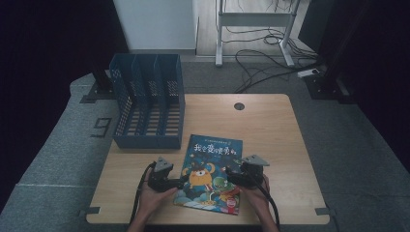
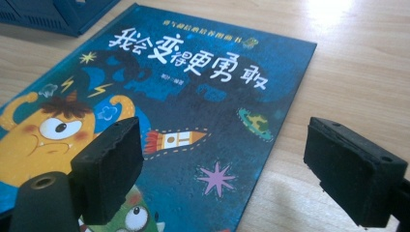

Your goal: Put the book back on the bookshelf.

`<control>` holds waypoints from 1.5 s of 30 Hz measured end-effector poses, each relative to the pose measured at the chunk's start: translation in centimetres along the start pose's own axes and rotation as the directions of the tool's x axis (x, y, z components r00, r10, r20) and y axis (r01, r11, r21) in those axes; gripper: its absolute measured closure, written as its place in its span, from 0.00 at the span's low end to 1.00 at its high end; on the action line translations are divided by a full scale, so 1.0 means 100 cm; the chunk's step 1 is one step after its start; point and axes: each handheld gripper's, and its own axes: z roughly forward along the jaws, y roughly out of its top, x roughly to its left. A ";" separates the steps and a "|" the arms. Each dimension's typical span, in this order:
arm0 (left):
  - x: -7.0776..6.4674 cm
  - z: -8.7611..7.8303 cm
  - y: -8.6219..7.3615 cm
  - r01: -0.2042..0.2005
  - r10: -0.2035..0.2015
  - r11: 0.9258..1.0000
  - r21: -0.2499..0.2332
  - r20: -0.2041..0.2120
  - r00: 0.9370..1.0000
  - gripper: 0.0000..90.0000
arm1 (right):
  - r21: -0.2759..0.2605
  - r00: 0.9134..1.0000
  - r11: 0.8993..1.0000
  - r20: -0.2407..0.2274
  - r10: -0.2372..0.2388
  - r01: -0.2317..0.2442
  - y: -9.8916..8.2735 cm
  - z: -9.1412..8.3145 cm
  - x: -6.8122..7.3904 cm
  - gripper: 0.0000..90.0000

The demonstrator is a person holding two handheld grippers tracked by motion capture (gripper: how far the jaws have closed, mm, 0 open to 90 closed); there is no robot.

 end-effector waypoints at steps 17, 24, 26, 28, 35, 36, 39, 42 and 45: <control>-0.018 0.023 -0.008 -0.042 0.040 0.996 0.079 0.029 0.999 0.21 | 0.053 1.000 0.999 0.001 0.003 -0.003 -0.010 0.012 0.000 0.15; -0.018 0.025 -0.010 -0.040 0.039 0.995 0.093 0.021 0.999 0.21 | 0.063 1.000 0.998 -0.007 0.016 -0.015 -0.012 0.015 -0.001 0.15; -0.018 0.026 -0.011 -0.042 0.041 0.995 0.096 0.016 0.999 0.21 | 0.070 1.000 0.997 -0.013 0.018 -0.017 -0.012 0.016 -0.001 0.15; -0.019 0.026 -0.012 -0.048 0.047 0.994 0.097 0.008 0.999 0.21 | 0.070 1.000 0.997 -0.016 0.018 -0.017 -0.013 0.017 -0.001 0.15; -0.020 0.026 -0.012 -0.041 0.041 0.995 0.090 -0.004 0.999 0.22 | 0.080 0.999 0.997 -0.030 0.026 -0.023 -0.014 0.019 0.001 0.16; -0.020 0.026 -0.013 -0.039 0.040 0.995 0.090 -0.006 0.999 0.23 | 0.083 0.999 0.996 -0.033 0.026 -0.024 -0.014 0.019 0.001 0.16; -0.020 0.025 -0.013 -0.028 0.029 0.996 0.089 -0.013 0.999 0.25 | 0.084 0.999 0.996 -0.035 0.027 -0.024 -0.014 0.019 0.002 0.17; -0.020 0.024 -0.013 -0.025 0.027 0.996 0.088 -0.015 1.000 0.26 | 0.087 0.999 0.996 -0.031 0.018 -0.016 -0.014 0.019 0.003 0.17; -0.021 0.024 -0.012 -0.024 0.026 0.996 0.090 -0.020 0.999 0.27 | 0.092 0.999 0.996 -0.033 0.016 -0.013 -0.014 0.019 0.004 0.17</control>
